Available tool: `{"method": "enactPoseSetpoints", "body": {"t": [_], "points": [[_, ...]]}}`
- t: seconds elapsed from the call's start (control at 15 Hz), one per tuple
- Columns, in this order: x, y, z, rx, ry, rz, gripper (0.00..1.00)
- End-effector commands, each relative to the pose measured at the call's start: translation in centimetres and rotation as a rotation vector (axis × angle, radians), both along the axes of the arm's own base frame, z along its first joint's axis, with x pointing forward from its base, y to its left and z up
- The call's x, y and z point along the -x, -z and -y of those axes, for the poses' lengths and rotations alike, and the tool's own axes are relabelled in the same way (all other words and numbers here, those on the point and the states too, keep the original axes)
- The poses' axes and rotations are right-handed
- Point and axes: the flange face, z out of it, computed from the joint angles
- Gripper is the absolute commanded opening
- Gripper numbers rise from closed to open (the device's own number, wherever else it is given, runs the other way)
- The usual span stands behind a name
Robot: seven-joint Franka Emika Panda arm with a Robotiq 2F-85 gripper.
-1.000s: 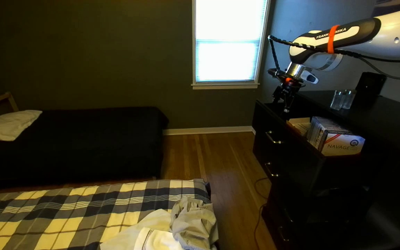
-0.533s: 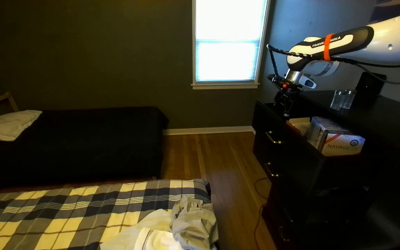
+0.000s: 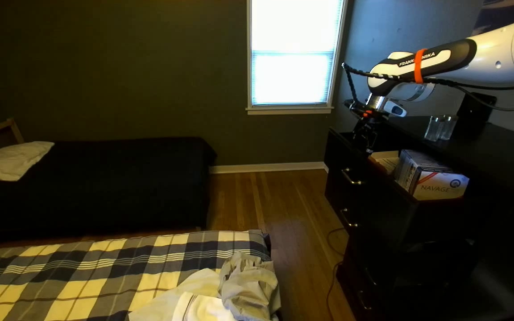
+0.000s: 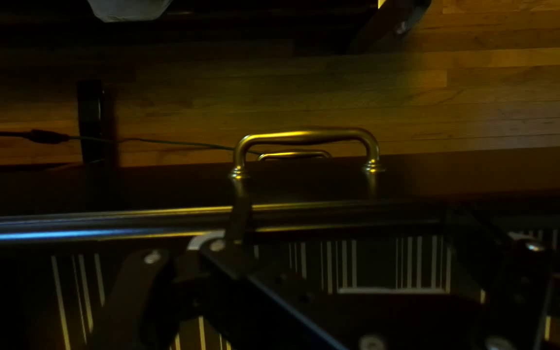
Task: Remove the glass container from the top drawer, put it on the table and close the top drawer
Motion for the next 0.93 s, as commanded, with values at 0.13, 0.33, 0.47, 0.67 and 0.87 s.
{"method": "enactPoseSetpoints", "body": {"t": [0.13, 0.33, 0.47, 0.67, 0.87], "points": [[0.0, 0.6, 1.1, 0.045, -0.001, 0.034, 1.0], [0.0, 0.4, 2.4, 0.079, -0.01, 0.043, 1.0], [-0.1, 0.6, 3.6, 0.106, -0.026, 0.042, 1.0], [-0.1, 0.7, 5.8, 0.142, -0.029, 0.048, 1.0], [-0.1, 0.4, 7.7, 0.171, -0.029, 0.056, 1.0]]}}
